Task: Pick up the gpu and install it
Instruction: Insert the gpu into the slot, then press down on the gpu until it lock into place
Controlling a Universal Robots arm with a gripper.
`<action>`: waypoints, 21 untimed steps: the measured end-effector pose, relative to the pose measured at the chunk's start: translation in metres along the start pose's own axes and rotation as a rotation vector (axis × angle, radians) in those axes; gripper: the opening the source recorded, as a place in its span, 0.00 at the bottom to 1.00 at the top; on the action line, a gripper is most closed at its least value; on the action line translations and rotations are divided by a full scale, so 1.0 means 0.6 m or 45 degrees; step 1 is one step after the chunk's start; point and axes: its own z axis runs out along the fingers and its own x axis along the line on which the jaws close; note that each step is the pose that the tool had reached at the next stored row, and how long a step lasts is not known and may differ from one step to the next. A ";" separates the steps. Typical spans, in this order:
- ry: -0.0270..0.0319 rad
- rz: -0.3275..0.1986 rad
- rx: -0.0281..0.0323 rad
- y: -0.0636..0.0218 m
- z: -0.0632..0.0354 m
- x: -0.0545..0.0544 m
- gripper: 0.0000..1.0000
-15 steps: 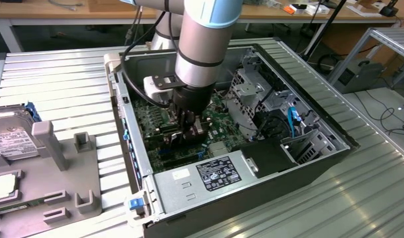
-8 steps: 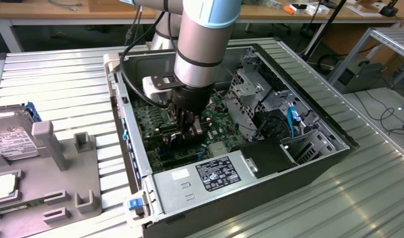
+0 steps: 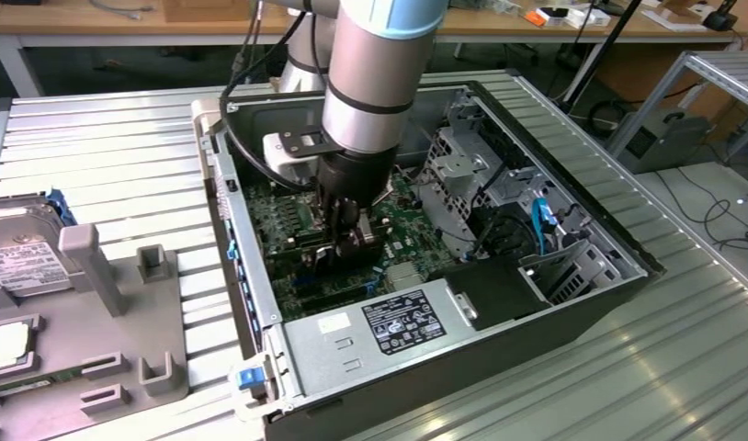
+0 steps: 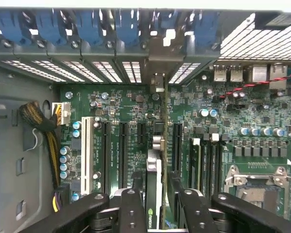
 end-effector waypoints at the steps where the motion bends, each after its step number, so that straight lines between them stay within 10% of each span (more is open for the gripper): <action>1: 0.0096 0.000 0.0019 0.001 -0.010 -0.008 0.34; 5: 0.0339 0.002 0.0051 0.005 -0.036 -0.027 0.11; 16: 0.0347 0.001 0.0103 0.027 -0.040 -0.020 0.11; 21: 0.0354 0.001 0.0103 0.063 -0.018 -0.021 0.11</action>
